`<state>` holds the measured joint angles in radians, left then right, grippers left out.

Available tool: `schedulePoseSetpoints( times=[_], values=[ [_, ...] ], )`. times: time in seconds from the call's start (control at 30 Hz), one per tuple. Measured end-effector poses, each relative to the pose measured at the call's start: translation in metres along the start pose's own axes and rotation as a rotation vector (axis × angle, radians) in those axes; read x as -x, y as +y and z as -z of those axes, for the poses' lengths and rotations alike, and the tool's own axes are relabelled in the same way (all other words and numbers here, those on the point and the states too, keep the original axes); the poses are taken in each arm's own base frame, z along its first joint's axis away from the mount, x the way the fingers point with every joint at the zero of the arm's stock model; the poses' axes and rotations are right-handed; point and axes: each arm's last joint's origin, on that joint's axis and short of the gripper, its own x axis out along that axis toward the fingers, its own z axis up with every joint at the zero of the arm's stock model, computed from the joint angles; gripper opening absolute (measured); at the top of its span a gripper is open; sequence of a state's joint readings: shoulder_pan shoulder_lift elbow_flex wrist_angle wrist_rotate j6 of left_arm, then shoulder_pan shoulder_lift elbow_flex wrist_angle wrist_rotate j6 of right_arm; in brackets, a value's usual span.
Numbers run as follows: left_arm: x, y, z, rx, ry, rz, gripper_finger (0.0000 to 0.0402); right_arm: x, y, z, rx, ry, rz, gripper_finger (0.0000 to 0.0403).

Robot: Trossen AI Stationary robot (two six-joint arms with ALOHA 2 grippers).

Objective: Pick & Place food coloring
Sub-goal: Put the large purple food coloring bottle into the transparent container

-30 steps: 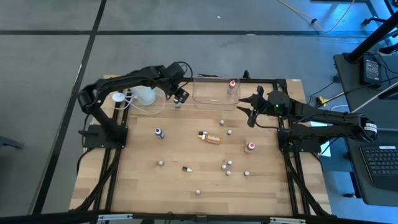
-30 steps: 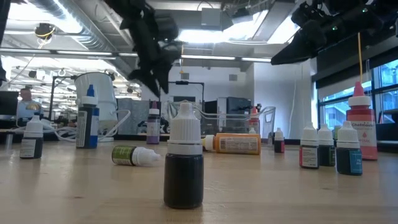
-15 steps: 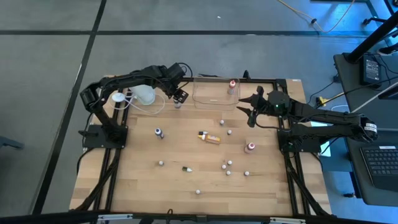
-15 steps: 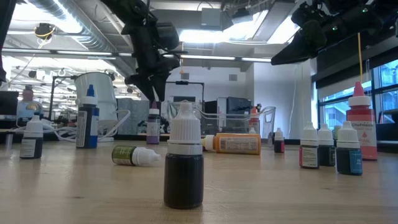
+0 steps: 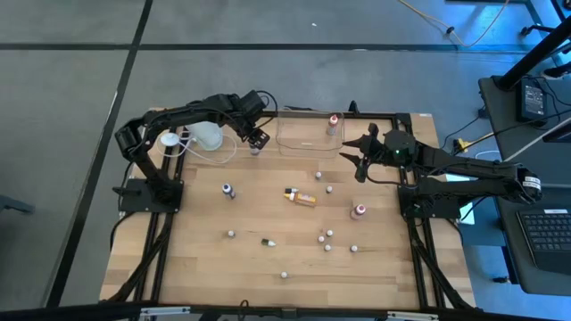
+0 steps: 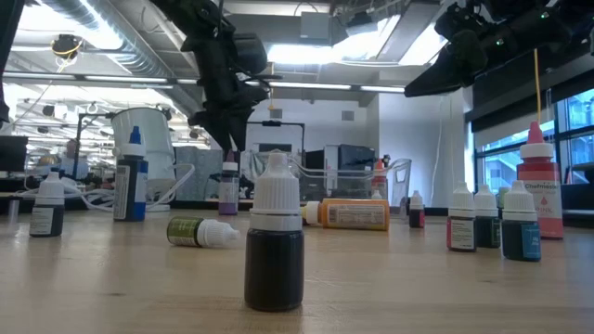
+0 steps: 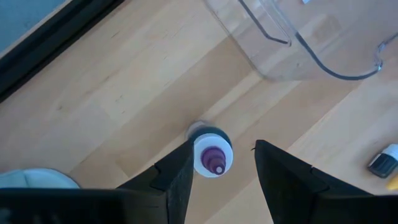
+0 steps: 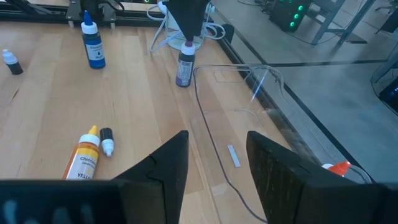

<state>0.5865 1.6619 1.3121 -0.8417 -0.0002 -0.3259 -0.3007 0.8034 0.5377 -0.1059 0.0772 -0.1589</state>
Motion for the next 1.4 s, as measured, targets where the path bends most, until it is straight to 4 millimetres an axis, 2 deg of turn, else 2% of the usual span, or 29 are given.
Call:
schedulePoseSetpoints(
  times=[0.3, 0.5, 0.83, 1.2, 1.4],
  values=[
    [0.0, 0.001, 0.003, 0.029, 0.027, -0.019, 0.0216, 0.0, 0.0, 0.0, 0.0, 0.0, 0.0, 0.0165],
    [0.0, 0.0, 0.003, -0.016, 0.028, -0.013, 0.0247, 0.0, 0.0, 0.0, 0.0, 0.001, 0.0, 0.0165],
    [0.0, -0.004, 0.004, -0.024, 0.028, -0.012, 0.0242, 0.0, 0.0, 0.0, 0.002, 0.0, 0.0, 0.0165],
    [-0.029, -0.006, 0.008, -0.055, 0.148, -0.014, 0.0241, 0.0, 0.0, 0.0, 0.003, 0.0, 0.0, 0.0165],
    [-0.03, -0.004, 0.006, -0.071, 0.138, -0.019, 0.0241, 0.0, 0.0, 0.0, 0.003, 0.001, 0.0, 0.0165]
  ],
)
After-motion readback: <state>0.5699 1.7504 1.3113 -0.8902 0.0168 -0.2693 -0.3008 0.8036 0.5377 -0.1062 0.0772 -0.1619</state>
